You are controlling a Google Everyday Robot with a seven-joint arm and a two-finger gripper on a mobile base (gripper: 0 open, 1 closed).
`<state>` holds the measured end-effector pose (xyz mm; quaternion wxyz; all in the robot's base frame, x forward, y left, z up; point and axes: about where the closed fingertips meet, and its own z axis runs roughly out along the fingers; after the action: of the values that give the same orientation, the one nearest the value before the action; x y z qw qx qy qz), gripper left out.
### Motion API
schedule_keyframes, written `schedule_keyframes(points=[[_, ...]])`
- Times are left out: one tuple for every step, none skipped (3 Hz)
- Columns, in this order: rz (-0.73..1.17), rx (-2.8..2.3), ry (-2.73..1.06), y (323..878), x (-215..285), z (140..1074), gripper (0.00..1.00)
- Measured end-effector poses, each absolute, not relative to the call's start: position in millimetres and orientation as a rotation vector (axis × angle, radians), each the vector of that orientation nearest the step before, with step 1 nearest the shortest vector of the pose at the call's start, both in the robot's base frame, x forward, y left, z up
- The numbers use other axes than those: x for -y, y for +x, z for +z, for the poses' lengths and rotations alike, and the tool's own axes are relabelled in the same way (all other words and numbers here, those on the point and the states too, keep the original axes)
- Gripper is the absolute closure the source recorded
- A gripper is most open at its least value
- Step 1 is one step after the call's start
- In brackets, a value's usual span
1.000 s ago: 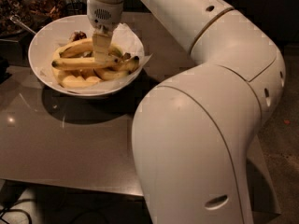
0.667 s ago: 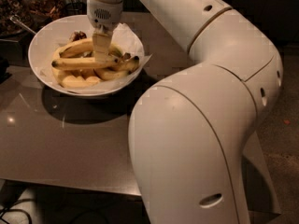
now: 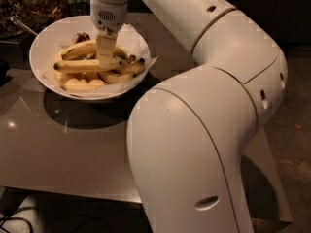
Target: Pick banana from white bowl
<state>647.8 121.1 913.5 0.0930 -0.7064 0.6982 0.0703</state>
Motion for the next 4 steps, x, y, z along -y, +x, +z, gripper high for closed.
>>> schedule_keyframes(points=[[0.213, -2.081, -2.103, 649, -122, 908, 0.51], [0.22, -2.089, -2.11, 651, -123, 903, 0.51], [0.23, -2.099, -2.114, 652, -123, 897, 0.51], [0.243, -2.107, -2.122, 654, -122, 891, 0.5]])
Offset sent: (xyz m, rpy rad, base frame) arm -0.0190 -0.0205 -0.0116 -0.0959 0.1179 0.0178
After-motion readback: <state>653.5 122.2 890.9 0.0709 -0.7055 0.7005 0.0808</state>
